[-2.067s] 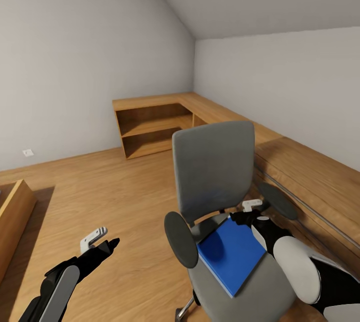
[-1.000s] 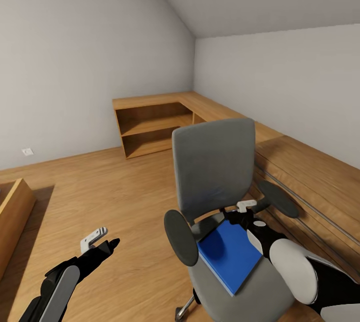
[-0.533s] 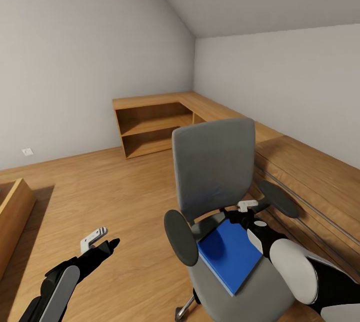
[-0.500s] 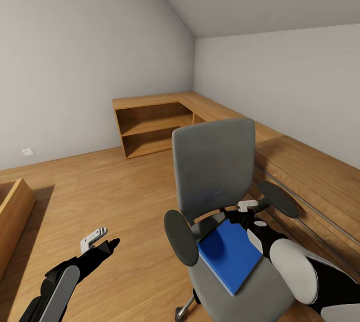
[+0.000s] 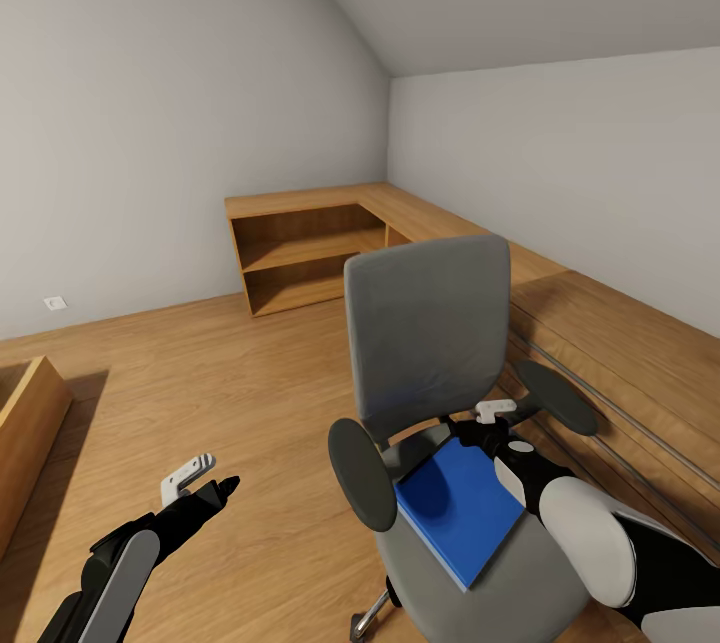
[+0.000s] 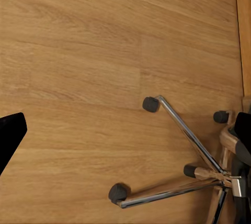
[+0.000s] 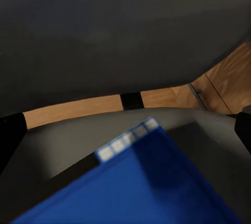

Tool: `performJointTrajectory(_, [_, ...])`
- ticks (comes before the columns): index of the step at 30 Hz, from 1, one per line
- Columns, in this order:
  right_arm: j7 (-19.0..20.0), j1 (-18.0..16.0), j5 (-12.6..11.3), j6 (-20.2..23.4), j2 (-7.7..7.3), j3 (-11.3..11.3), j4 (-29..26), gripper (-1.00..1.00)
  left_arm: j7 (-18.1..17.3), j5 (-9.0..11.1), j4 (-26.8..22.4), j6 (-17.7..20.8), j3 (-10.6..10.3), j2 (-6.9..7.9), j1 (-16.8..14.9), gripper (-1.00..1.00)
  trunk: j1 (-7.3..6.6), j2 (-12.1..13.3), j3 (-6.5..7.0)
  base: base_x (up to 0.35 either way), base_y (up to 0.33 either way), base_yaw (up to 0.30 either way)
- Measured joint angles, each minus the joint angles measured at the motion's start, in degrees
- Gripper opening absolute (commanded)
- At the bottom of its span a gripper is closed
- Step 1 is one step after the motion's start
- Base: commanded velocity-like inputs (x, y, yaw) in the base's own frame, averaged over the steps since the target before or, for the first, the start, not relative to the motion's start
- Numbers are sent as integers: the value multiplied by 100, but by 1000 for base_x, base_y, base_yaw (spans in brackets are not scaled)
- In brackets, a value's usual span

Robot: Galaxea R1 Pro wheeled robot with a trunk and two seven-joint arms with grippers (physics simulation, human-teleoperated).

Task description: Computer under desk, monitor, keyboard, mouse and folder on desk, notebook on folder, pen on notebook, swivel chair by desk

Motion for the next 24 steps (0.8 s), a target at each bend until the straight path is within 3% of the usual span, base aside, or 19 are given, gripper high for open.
performJointTrajectory(24, [1, 0, 0, -1, -9, 0, 8, 100, 2, 2, 0, -12, -1, 0, 0, 100, 527, -961, -430, 0, 0, 0])
